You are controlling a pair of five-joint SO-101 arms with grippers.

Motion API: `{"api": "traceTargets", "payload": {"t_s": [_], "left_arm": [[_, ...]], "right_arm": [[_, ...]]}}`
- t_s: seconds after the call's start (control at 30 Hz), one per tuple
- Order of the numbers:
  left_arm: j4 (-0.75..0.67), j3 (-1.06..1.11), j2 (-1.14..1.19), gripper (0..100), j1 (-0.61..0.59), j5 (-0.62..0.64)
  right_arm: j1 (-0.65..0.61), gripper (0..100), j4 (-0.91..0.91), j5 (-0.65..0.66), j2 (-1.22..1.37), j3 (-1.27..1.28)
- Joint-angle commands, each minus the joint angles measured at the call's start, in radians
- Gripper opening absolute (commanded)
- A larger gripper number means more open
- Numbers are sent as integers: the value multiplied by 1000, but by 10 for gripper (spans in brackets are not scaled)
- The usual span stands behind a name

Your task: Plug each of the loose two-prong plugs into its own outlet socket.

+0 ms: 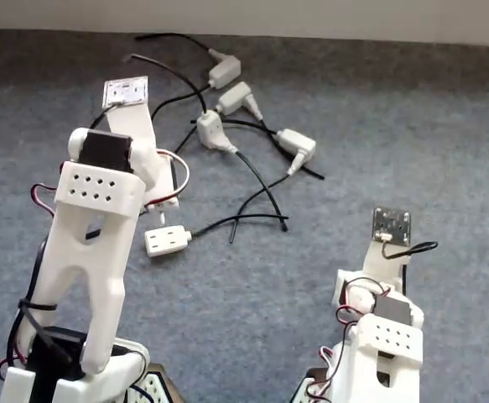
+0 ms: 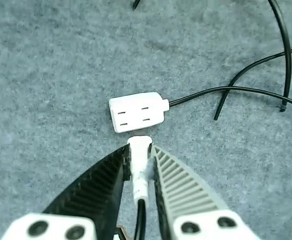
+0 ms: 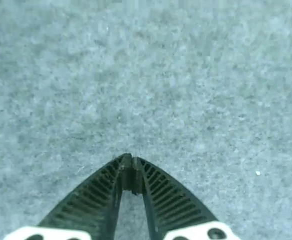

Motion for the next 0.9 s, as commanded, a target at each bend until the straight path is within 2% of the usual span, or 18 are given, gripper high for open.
{"api": "traceTargets", "payload": {"t_s": [0.0, 0.23, 0.43, 0.73, 0.87], "left_arm": [[6, 41, -1, 7, -5, 14], [-236, 280, 1, 7, -38, 199], [-431, 437, -5, 7, -54, 218], [-468, 475, -7, 7, -87, 207], [-468, 472, -8, 7, -87, 144]], "right_arm": [[-21, 6, -42, -12, -10, 18], [-54, 6, -47, -8, -10, 24], [-56, 6, -68, -8, -10, 24], [-58, 6, -70, -11, -10, 24], [-58, 6, -70, -11, -10, 25]]}}
